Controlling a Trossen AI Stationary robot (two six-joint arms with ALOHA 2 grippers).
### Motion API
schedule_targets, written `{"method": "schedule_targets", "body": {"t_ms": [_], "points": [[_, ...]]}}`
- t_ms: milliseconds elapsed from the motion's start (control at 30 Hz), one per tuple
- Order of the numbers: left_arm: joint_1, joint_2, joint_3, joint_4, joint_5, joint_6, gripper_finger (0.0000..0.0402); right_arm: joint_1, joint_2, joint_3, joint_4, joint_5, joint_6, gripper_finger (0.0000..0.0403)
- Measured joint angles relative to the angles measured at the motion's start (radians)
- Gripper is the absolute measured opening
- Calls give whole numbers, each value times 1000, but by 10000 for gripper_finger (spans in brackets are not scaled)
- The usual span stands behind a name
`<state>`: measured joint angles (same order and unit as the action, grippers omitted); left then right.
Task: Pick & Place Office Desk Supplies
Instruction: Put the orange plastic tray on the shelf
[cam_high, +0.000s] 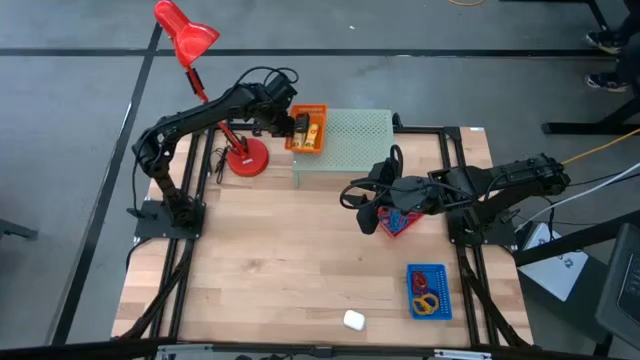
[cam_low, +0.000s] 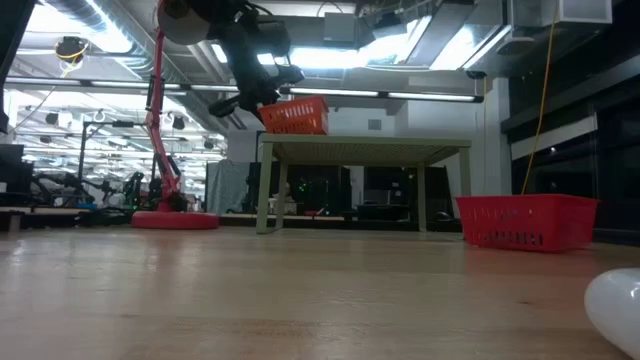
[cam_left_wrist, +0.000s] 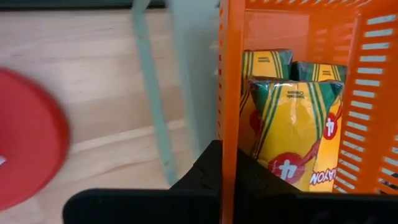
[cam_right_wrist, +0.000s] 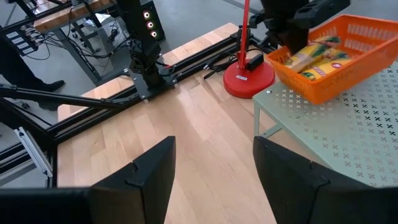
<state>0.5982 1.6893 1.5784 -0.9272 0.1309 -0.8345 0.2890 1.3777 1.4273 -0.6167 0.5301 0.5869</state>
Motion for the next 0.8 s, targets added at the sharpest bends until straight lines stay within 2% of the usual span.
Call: {"method": "schedule_targets", "body": {"t_ms": [133, 367, 500, 800], "points": [[-1, 20, 0, 50, 23, -15, 4, 0, 0, 0, 0, 0, 1, 217], [-2, 36, 1, 32, 23, -8, 4, 0, 0, 0, 0, -23, 7, 217], [8, 36, 34, -45, 11, 40, 3, 0, 0, 0, -1, -23, 11, 217], [20, 36, 53, -30, 6, 46, 3, 0, 0, 0, 1, -18, 12, 217]]}}
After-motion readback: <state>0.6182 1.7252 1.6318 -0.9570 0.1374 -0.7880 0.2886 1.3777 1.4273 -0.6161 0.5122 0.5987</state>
